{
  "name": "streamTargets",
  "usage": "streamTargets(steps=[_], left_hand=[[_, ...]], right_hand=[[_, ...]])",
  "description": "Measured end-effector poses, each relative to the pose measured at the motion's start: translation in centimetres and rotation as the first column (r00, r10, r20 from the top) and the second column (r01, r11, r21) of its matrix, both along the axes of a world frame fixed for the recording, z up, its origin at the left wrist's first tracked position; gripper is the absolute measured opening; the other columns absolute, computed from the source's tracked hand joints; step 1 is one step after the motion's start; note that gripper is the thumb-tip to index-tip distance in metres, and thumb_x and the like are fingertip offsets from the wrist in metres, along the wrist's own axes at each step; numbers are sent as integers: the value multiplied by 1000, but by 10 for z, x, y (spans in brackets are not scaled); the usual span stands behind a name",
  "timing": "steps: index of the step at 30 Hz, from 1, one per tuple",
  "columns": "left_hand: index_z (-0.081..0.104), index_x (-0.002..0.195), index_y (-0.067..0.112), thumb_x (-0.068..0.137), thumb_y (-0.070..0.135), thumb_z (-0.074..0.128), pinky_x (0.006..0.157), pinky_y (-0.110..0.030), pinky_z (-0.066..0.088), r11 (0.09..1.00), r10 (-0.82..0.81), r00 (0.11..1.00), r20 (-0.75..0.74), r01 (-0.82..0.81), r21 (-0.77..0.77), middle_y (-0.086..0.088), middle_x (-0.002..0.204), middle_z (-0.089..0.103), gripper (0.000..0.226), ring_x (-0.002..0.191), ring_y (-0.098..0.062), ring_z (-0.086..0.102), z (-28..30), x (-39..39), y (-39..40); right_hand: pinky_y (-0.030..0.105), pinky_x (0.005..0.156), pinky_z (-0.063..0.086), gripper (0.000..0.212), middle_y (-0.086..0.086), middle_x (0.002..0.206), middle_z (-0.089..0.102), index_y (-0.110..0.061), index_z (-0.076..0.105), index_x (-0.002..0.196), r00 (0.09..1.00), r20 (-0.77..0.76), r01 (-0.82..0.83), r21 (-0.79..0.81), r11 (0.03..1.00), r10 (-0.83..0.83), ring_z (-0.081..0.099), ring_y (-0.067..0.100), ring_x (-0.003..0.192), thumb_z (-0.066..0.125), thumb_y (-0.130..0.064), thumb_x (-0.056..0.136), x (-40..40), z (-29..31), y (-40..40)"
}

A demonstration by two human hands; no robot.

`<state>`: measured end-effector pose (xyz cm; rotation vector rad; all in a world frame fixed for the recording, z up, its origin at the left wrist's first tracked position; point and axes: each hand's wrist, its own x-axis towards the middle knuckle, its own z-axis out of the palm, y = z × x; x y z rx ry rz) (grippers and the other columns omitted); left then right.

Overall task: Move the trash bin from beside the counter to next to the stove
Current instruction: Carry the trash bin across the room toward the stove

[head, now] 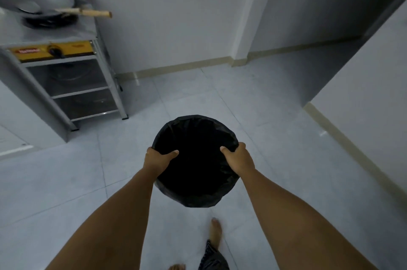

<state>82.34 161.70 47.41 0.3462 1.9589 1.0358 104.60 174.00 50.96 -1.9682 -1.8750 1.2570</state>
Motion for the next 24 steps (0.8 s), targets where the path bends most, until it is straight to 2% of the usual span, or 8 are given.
streamTargets(steps=[4, 7, 11, 14, 24], left_hand=[[48, 143, 1, 70, 42, 87, 104, -50, 52, 995, 99, 995, 29, -99, -1, -21, 136, 62, 93, 124, -41, 62, -1, -12, 41], [45, 143, 1, 63, 49, 87, 105, -53, 51, 987, 160, 987, 34, -160, 17, -21, 139, 60, 102, 126, -41, 60, 3, -21, 74], [40, 145, -1, 77, 37, 84, 108, -51, 49, 976, 218, 975, 33, -219, 15, -22, 142, 56, 89, 130, -42, 56, 3, -27, 114], [40, 145, 0, 76, 37, 85, 108, -52, 49, 968, 250, 967, 47, -251, 10, -22, 143, 56, 90, 130, -42, 57, -1, -40, 137], [38, 146, 3, 75, 43, 83, 109, -54, 47, 948, 318, 946, 65, -318, -18, -21, 144, 54, 93, 131, -42, 55, -19, -140, 217]], right_hand=[[44, 98, 49, 68, 15, 131, 60, -8, 38, 140, 994, -13, -106, -26, 994, 106, 60, 35, 118, 59, -50, 90, -24, 0, 63], [48, 100, 49, 71, 16, 132, 59, -9, 37, 141, 987, -14, -160, -21, 987, 160, 59, 36, 118, 60, -52, 89, -41, 3, 109], [44, 93, 50, 70, 16, 131, 59, -8, 35, 142, 976, 9, -219, -27, 975, 220, 60, 36, 116, 58, -51, 90, -61, -1, 162], [44, 93, 51, 70, 15, 129, 60, -9, 36, 141, 967, 20, -255, -29, 967, 256, 61, 36, 114, 58, -51, 90, -81, -4, 194], [47, 97, 50, 68, 16, 129, 60, -9, 37, 139, 944, -3, -331, -57, 942, 331, 60, 36, 115, 58, -51, 90, -195, -27, 289]])
